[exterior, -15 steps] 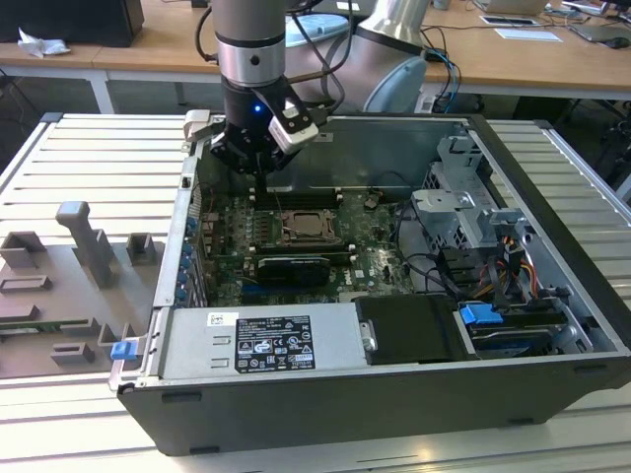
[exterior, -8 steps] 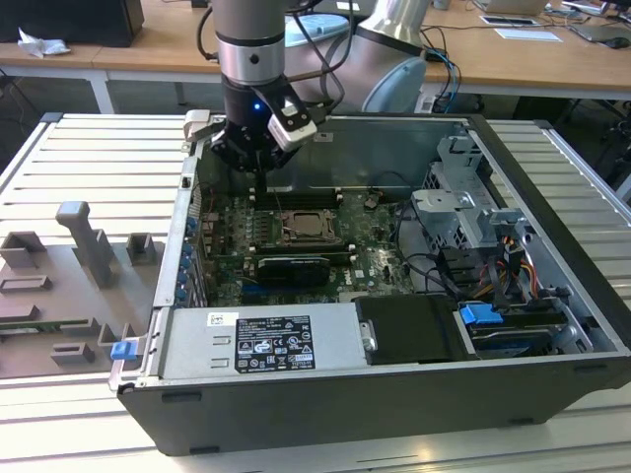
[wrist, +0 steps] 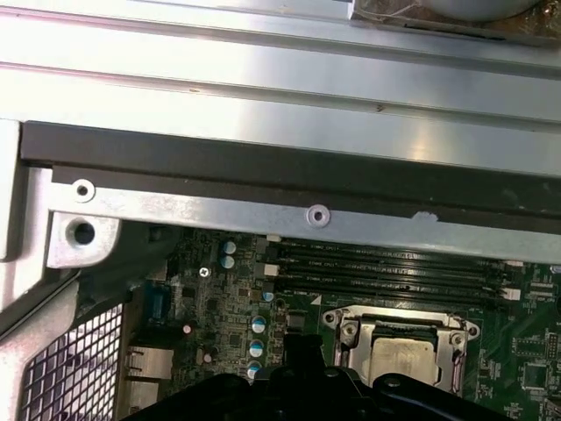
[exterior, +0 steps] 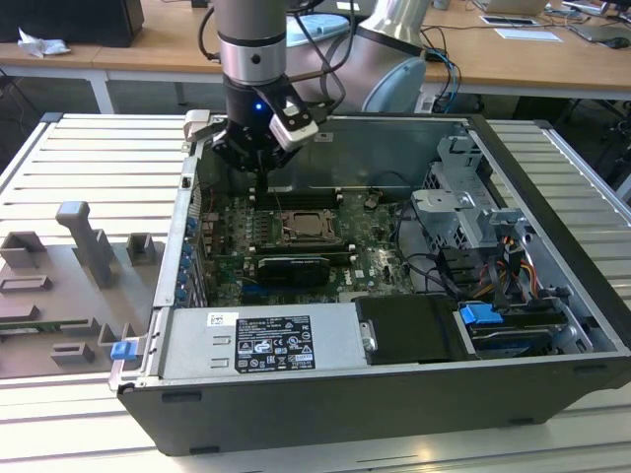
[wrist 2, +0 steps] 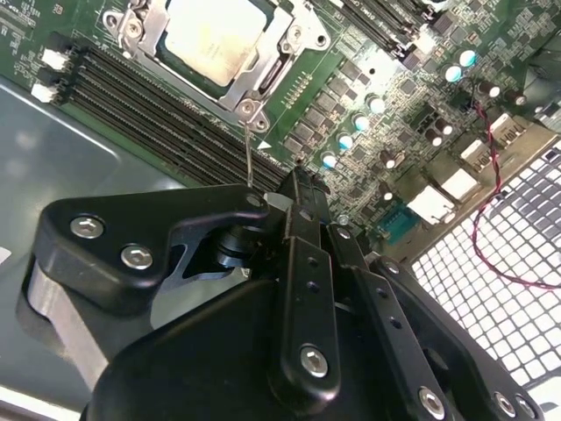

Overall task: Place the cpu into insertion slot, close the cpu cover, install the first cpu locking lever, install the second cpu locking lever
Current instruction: 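Install the first cpu locking lever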

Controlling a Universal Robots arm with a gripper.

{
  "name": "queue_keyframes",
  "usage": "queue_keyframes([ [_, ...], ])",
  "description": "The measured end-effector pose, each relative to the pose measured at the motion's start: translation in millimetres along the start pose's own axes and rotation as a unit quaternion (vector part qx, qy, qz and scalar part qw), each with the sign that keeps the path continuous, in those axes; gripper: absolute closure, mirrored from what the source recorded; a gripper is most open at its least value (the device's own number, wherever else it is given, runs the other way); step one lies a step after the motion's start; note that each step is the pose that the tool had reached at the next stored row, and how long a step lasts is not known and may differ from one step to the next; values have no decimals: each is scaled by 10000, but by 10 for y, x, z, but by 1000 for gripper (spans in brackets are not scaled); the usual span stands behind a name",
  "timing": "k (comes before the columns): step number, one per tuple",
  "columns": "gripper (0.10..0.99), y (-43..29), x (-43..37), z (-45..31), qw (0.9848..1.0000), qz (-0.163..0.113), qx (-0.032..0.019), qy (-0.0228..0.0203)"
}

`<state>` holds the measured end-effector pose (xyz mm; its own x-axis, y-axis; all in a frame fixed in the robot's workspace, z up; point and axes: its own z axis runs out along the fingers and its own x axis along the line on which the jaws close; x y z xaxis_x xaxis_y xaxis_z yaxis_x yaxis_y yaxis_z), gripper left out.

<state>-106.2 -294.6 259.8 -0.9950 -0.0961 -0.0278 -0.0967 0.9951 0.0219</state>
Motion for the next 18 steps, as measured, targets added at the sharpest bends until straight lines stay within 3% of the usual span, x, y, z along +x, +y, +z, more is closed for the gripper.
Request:
queue_keyframes([
  [10,980,-1,-68,4,10000,0,0,0],
  [18,980,-11,-191,10,10000,0,0,0],
])
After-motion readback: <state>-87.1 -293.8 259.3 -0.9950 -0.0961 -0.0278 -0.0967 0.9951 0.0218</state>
